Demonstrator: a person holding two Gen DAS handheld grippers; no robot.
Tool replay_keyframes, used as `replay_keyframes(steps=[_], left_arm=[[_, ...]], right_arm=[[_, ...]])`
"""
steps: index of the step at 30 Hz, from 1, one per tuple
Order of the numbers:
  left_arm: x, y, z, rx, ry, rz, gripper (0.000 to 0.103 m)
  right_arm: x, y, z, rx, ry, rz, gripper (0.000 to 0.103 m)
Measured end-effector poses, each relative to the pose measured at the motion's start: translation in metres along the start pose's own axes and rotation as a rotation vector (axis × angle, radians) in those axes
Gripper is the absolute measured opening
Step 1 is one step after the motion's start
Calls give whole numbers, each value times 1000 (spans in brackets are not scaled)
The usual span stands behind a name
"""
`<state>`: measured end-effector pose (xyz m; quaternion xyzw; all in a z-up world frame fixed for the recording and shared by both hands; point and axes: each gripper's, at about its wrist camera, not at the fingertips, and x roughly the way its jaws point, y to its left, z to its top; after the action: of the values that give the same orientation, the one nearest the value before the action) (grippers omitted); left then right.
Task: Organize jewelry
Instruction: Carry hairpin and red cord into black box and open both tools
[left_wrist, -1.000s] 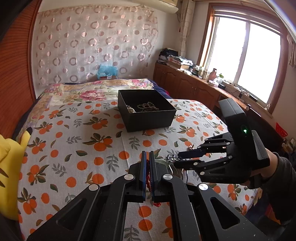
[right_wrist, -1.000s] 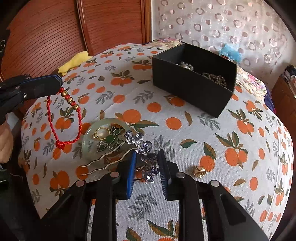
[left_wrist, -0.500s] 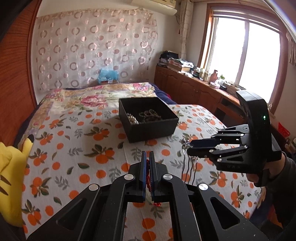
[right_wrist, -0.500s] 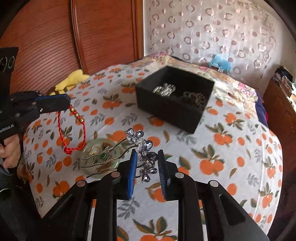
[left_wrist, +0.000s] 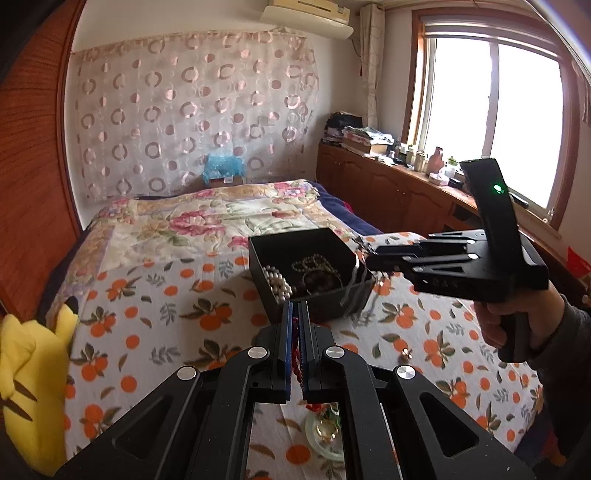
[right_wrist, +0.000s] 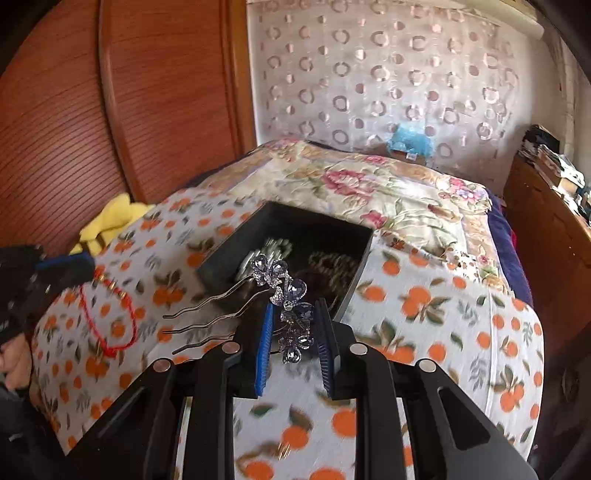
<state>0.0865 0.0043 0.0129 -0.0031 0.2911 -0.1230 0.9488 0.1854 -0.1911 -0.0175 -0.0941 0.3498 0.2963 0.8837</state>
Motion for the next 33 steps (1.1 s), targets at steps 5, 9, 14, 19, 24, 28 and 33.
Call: replay_keyframes(steps=[5,9,14,19,24,28,33], left_arm=[[10,0,15,13,-4,11,2],[18,-1,27,22,-8,22,2],[28,-4,44,38,-14,37,2],[40,-9,58,59,-11,53,2],[60,-11,71,63,4,81,2],[73,-13,80,71,7,86,2],[90,-18,90,85,11,96,2]], right_arm=[[18,-14,21,34,-8,-45,24],[36,-20,31,39,8,-69,24],[56,-16,27,23,48,-81,25],[63,-11,19,3,71,-51,28],[51,-18,17,30,41,-20,32],[36,-24,9,43,15,-17,32],[23,-32,-7,45,10,-19,32]])
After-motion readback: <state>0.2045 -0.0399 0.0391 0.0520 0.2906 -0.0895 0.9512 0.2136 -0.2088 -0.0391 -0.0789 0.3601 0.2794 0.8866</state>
